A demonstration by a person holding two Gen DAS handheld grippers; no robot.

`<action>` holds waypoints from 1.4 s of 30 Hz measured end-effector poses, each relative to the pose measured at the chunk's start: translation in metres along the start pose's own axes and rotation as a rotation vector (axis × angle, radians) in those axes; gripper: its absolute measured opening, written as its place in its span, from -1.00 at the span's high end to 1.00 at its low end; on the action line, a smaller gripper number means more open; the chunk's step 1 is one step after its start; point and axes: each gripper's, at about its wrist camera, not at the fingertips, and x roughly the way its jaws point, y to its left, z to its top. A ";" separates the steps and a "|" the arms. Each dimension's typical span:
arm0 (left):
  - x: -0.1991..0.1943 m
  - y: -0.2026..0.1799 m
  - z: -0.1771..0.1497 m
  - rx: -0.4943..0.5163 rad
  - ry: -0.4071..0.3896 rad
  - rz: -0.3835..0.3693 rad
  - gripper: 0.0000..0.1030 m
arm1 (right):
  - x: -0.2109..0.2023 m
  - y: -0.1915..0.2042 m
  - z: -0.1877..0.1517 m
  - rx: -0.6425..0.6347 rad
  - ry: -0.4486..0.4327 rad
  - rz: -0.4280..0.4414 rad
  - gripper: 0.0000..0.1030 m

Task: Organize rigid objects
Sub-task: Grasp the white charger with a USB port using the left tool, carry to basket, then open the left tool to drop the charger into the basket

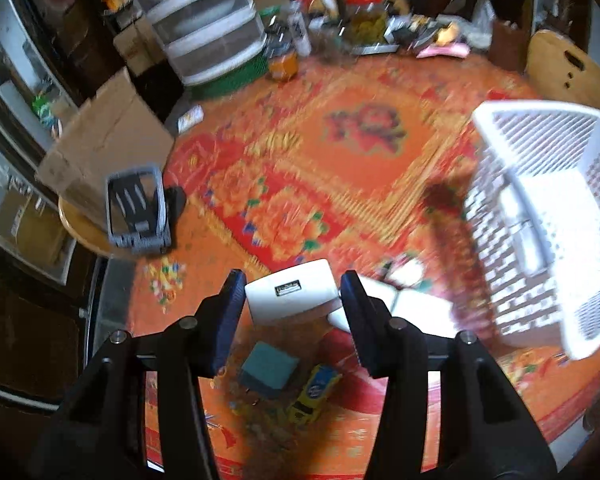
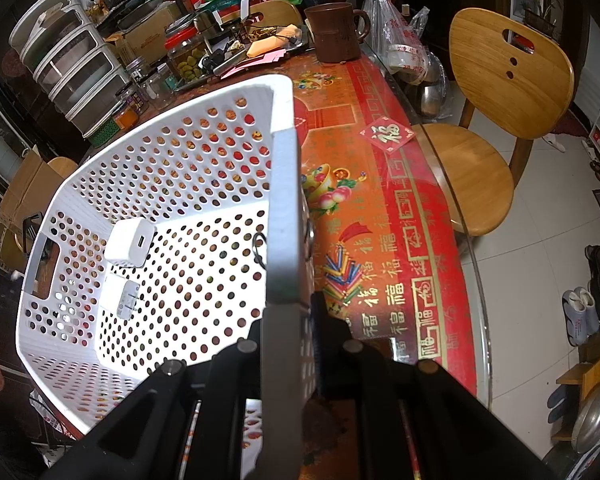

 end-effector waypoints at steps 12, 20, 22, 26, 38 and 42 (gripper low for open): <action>-0.081 -0.137 0.055 0.201 -0.107 -0.124 0.09 | 0.003 0.001 0.001 0.002 0.002 0.001 0.81; -0.025 -0.238 0.065 0.328 0.062 -0.198 0.09 | 0.003 0.001 0.001 0.000 0.003 -0.001 0.81; -0.015 -0.250 0.067 0.333 0.079 -0.207 0.09 | 0.004 0.002 0.001 -0.003 0.004 -0.002 0.81; 0.005 -0.269 0.075 0.344 0.120 -0.177 0.09 | 0.004 0.002 0.001 -0.001 0.004 -0.001 0.81; 0.032 -0.289 0.077 0.379 0.152 -0.137 0.08 | 0.003 0.002 0.000 -0.004 0.005 -0.002 0.81; 0.030 -0.287 0.075 0.388 0.139 -0.147 -0.22 | 0.003 0.002 0.000 -0.003 0.006 -0.003 0.81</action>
